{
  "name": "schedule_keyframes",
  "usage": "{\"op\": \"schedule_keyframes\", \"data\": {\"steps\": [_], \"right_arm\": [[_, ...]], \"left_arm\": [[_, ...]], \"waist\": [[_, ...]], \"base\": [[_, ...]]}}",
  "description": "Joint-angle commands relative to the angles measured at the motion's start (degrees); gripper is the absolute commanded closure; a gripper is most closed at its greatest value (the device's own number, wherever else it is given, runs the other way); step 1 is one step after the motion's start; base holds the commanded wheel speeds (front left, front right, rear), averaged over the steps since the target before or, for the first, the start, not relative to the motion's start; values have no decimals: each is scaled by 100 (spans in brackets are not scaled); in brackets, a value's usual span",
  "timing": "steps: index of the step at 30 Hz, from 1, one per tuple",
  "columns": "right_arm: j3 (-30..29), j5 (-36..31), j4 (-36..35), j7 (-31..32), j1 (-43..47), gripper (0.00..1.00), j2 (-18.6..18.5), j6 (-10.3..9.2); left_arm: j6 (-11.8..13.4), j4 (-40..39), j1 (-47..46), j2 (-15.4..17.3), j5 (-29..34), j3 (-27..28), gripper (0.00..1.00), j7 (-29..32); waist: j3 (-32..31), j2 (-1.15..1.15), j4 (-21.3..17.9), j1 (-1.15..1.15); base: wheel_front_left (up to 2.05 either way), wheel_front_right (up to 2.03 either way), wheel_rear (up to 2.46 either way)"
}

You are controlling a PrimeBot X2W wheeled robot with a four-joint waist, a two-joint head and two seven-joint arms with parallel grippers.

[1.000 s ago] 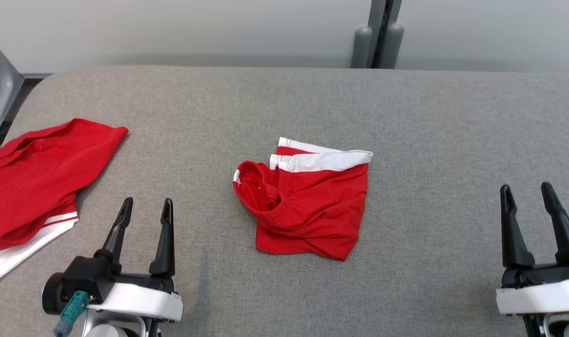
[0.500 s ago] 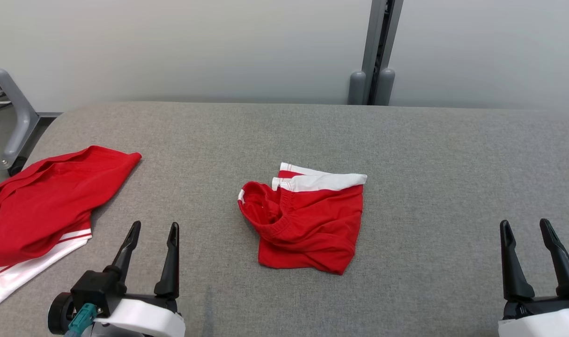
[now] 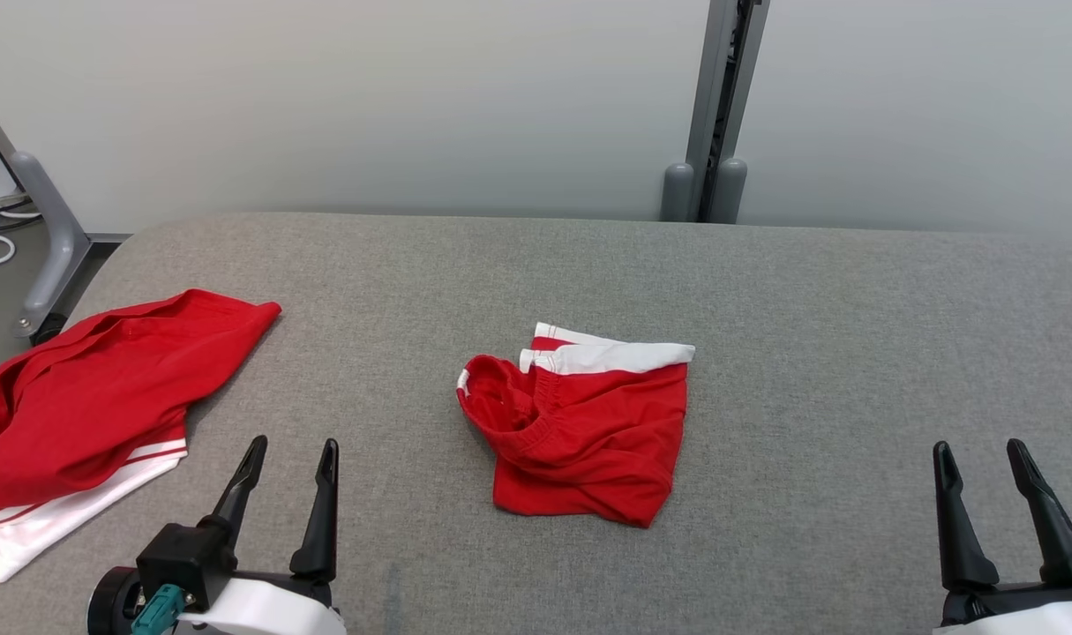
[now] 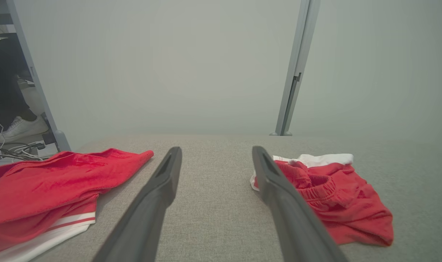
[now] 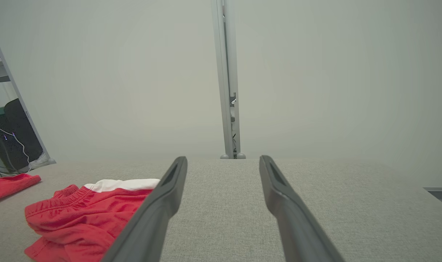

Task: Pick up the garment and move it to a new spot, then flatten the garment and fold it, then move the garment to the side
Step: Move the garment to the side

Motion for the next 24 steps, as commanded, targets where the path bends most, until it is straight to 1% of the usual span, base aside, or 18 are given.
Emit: {"op": "schedule_keyframes", "data": {"steps": [1, 24], "right_arm": [[-14, -26, -25, 17, 29, 0, -8, 11], [-79, -38, -58, 0, 58, 0, 38, 11]], "left_arm": [[31, -27, 17, 43, 40, 4, 0, 7], [112, -95, -77, 176, 17, -96, 0, 28]], "waist": [[-4, 0, -6, 0], [91, 0, -22, 0]], "base": [[0, 0, 0], [0, 0, 0]]}}
